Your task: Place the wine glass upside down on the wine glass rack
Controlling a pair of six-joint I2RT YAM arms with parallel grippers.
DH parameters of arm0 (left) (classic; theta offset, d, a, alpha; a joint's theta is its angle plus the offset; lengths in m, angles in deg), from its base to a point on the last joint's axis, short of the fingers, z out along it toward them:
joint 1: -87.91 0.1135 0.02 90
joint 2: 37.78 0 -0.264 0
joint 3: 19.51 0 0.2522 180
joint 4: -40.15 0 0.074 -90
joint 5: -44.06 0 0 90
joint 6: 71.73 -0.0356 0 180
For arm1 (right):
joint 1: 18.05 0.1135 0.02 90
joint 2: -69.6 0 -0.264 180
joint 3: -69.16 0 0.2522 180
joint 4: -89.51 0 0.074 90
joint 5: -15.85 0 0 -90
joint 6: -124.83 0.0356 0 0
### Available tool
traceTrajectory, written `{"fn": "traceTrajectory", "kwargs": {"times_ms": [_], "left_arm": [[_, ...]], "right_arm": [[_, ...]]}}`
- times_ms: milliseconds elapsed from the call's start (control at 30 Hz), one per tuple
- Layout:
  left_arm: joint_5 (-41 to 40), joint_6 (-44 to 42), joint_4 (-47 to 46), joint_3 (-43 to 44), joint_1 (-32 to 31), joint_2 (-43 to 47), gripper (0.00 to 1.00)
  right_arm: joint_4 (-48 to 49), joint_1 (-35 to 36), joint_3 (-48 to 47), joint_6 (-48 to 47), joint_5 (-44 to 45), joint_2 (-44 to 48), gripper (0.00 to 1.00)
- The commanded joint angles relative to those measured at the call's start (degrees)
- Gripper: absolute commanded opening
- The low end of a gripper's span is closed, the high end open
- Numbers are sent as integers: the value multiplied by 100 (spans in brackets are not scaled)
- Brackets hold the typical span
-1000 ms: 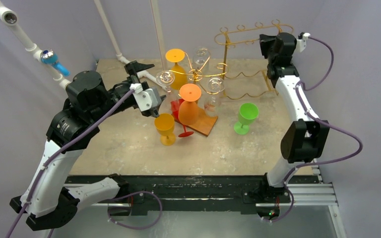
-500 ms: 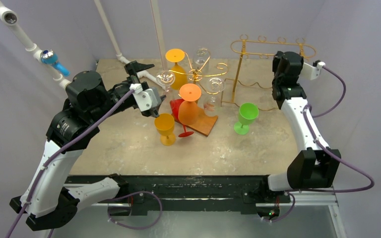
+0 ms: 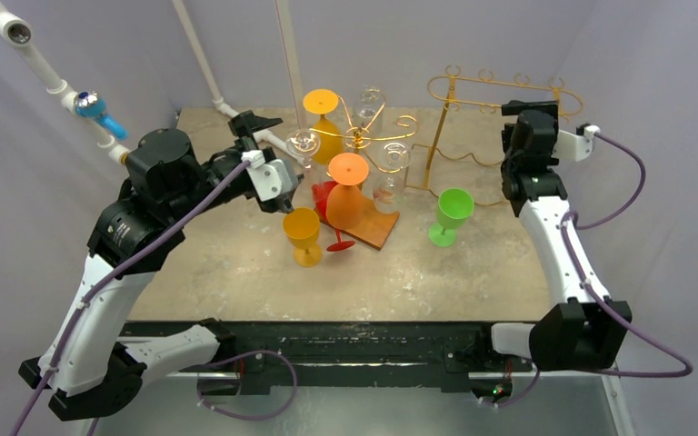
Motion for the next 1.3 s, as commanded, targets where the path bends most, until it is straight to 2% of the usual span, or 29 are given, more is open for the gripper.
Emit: {"fn": "traceTrajectory", "kwargs": {"times_ms": [0, 67, 433, 667, 833, 1000, 1133, 1267], "left_arm": [[-570, 362, 103, 38, -12, -81, 100], [-738, 442, 169, 16, -7, -138, 100], [-1317, 557, 294, -73, -11, -459, 99], [-1361, 412, 186, -152, -15, -593, 99], [-1338, 284, 138, -141, -14, -774, 99], [-1251, 144, 30, -178, -13, -905, 99], [-1022, 120, 135, -112, -13, -970, 99], [-714, -52, 330, -72, -11, -975, 99]], "right_arm": [[-76, 71, 311, -417, -178, 618, 94], [-29, 118, 487, -593, -267, 857, 99], [-623, 301, 539, -1302, -1084, 1505, 99], [-825, 1002, 580, -1683, -1319, 2017, 99], [-633, 1188, 436, -1841, -2070, 1845, 86], [-808, 1195, -410, -2196, -2879, 1190, 70], [-1163, 1193, -1027, -2372, -3311, 651, 64], [-1055, 1192, -1132, -2350, -3671, 451, 58]]}}
